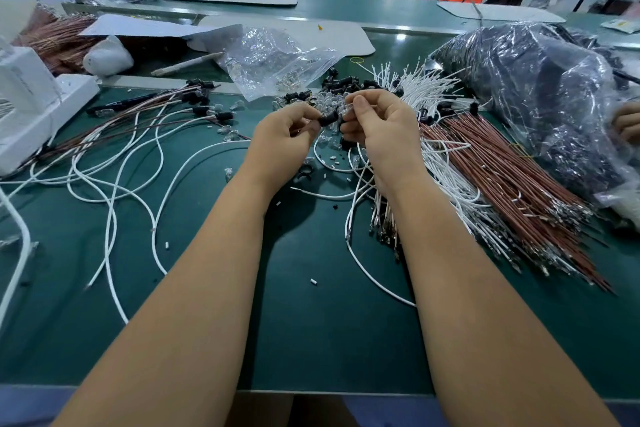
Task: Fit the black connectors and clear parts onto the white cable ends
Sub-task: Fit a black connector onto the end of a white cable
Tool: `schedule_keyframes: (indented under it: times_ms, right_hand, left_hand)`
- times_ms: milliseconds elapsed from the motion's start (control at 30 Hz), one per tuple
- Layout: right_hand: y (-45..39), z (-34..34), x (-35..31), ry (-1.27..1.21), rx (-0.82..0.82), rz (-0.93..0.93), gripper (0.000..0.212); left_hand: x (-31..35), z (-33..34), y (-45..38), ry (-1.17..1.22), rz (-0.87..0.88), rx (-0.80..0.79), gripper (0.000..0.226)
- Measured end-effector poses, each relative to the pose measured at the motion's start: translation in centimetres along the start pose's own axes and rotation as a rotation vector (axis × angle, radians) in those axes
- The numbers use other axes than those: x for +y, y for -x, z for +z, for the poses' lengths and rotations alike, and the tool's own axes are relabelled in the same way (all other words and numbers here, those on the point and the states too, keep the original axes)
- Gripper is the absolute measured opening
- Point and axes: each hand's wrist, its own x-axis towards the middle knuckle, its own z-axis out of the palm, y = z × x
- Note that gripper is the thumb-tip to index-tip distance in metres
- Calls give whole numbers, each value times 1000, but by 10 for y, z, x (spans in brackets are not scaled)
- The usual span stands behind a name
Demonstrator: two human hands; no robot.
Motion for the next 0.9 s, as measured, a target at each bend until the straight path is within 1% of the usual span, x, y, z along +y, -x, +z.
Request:
schedule_keyframes:
  times_ms: [167,433,600,800,900]
  right_hand:
    - [-1,0,2,124,-12,-46,14]
    - [-2,-1,3,236,3,-67,19]
    - [-1,-1,1,251,-9,-99,23]
    - [-2,-1,3,188,-18,-41,20]
    - [-2,-2,3,196,-42,-35,21]
  left_hand:
    - [1,0,0,-6,6,-7,11]
    - [2,-1,1,-22,10,9,10]
    - [3,-2,0,13,24,61,11]
    - [2,-3,-1,34,34,107,4]
    - [1,-5,-3,72,21,135,7]
